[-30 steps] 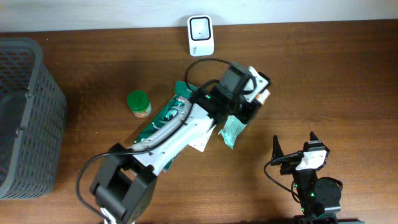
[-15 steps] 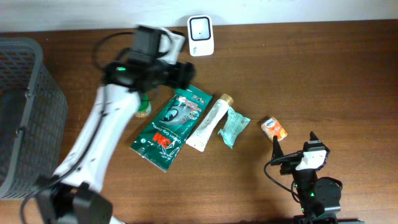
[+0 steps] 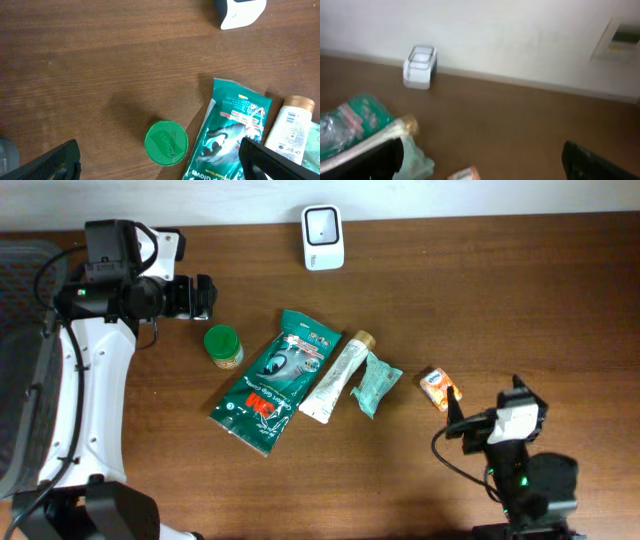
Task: Scan the item barcode
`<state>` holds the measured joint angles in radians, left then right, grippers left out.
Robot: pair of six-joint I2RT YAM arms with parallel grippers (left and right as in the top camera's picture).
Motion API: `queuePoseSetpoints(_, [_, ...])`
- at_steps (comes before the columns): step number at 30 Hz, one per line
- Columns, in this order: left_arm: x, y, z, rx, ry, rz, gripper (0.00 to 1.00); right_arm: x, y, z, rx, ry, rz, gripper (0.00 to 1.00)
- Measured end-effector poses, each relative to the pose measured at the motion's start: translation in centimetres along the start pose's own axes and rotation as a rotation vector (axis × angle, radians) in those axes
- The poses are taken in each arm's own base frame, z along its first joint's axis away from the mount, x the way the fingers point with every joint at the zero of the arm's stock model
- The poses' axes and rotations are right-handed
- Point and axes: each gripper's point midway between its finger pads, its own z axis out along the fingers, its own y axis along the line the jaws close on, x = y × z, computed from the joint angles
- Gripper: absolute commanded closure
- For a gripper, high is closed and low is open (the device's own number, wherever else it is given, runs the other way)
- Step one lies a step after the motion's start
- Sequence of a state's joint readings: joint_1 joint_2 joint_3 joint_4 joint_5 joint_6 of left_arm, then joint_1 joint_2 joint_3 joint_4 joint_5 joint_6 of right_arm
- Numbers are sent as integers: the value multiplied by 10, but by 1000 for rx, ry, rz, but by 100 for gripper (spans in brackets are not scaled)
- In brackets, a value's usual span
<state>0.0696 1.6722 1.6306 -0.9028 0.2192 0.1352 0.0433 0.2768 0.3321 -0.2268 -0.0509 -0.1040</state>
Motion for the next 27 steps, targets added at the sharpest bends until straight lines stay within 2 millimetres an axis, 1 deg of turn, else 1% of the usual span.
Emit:
queuePoseSetpoints(1, [2,0,0,0,7,-2,1,-1,0,1,-6,38,2,2])
queuePoseSetpoints(2, [5,0,1,-2,21,-4,1,-5,-1,12,-18,166,8,2])
queuePoseSetpoints(3, [5,1,1,-4,21,-4,1,-5,0,21,-37,281,16,2])
queuePoseSetpoints(4, [5,1,1,-5,22,-4,1,-8,0,36,-55,389,23,2])
queuePoseSetpoints(6, [5,1,0,-7,19,-4,1,7,-1,46,-83,632,53,2])
queuePoseSetpoints(7, [4,1,1,-8,17,-3,1,16,-3,46,-89,723,75,2])
queuePoseSetpoints(8, [5,1,1,-8,21,-4,1,32,-16,55,-76,853,129,2])
queuePoseSetpoints(9, [5,1,1,-7,19,-4,1,48,-22,55,-71,943,176,2])
queuePoseSetpoints(10, [5,1,1,-7,20,-4,1,73,-27,58,-77,1042,240,2])
queuePoseSetpoints(11, [5,1,1,-7,22,-4,1,91,-27,62,-100,1108,291,2])
queuePoseSetpoints(12, [5,1,1,-7,19,-4,1,103,-21,65,-135,1148,331,2])
queuePoseSetpoints(13, [5,1,1,-7,20,-4,1,128,-3,71,-229,1233,427,36])
queuePoseSetpoints(14, [5,1,1,-7,20,-4,1,141,10,74,-297,1280,495,96])
queuePoseSetpoints(15, [5,1,1,-7,20,-4,1,150,16,74,-323,1314,534,96])
queuePoseSetpoints(17, [5,1,1,-7,20,-4,1,157,19,75,-326,1337,562,96])
queuePoseSetpoints(18, [5,1,1,-7,20,-4,1,161,13,75,-271,1353,557,96])
queuePoseSetpoints(19, [5,1,1,-7,20,-4,1,169,-1,73,-148,1386,543,96])
queuePoseSetpoints(20, [5,1,1,-7,20,-4,1,173,-10,72,-73,1399,536,96])
queuePoseSetpoints(22, [5,1,1,-7,20,-4,1,179,-21,72,33,1407,523,96])
queuePoseSetpoints(23, [5,1,1,-7,20,-4,1,180,-23,70,58,1415,514,96])
queuePoseSetpoints(26, [5,1,1,-7,20,-4,1,184,-8,72,75,1424,430,96])
queuePoseSetpoints(27, [5,1,1,-7,19,-4,1,189,-1,71,91,1430,391,96])
